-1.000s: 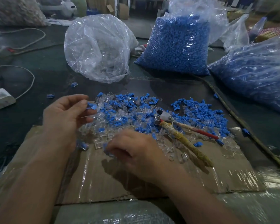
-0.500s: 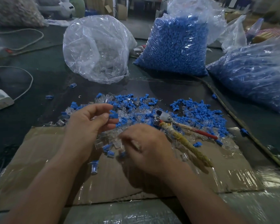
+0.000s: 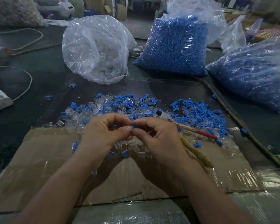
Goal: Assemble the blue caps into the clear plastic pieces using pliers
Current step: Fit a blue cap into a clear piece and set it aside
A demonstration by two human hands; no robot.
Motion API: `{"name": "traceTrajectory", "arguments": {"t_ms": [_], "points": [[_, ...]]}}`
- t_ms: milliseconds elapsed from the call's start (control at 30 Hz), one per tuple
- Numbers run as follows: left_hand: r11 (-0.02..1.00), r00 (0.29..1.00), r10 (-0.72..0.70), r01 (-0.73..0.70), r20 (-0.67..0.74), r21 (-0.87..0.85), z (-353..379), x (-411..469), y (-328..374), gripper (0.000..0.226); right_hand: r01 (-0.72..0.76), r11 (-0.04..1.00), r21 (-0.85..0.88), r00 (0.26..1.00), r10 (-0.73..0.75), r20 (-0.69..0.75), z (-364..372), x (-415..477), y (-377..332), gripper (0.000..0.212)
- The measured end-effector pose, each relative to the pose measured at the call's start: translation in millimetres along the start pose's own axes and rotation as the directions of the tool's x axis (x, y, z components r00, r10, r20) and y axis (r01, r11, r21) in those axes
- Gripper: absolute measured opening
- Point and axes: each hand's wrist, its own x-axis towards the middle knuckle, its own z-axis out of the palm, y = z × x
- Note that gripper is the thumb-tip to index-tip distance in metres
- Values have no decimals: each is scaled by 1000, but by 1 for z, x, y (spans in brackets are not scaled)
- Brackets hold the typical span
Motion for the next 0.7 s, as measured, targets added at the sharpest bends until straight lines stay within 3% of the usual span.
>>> {"name": "traceTrajectory", "arguments": {"t_ms": [67, 133, 200, 233, 300, 433, 600, 700], "points": [[1000, 1000, 11, -10, -20, 22, 2, 0, 0, 11, -11, 1000, 1, 1000, 11, -13, 1, 0, 1, 20], [948, 987, 148, -125, -59, 293, 3, -2, -3, 12, -48, 999, -1, 997, 48, -60, -2, 1, 5, 17], [695, 927, 375, -288, 9, 658, 2, -2, -7, 7, -90, 996, 7, 988, 90, -128, -7, 3, 10, 16], [588, 905, 421, -320, 57, 742, 2, -2, -10, 15, -102, 995, 18, 982, 103, -160, -9, 3, 12, 16], [501, 915, 382, -324, 131, 803, 2, -1, -13, 27, -111, 993, 37, 972, 116, -203, -12, 3, 14, 15], [292, 913, 331, -338, 237, 895, 5, 1, -19, 21, -100, 995, 8, 973, 100, -207, -9, 4, 14, 16], [223, 928, 282, -310, 243, 924, 7, 4, -26, 19, -92, 995, -41, 977, 82, -199, -8, 3, 15, 17], [239, 944, 266, -261, 195, 935, 6, 6, -28, 21, -89, 995, -40, 978, 80, -194, -8, 3, 15, 17]]}}
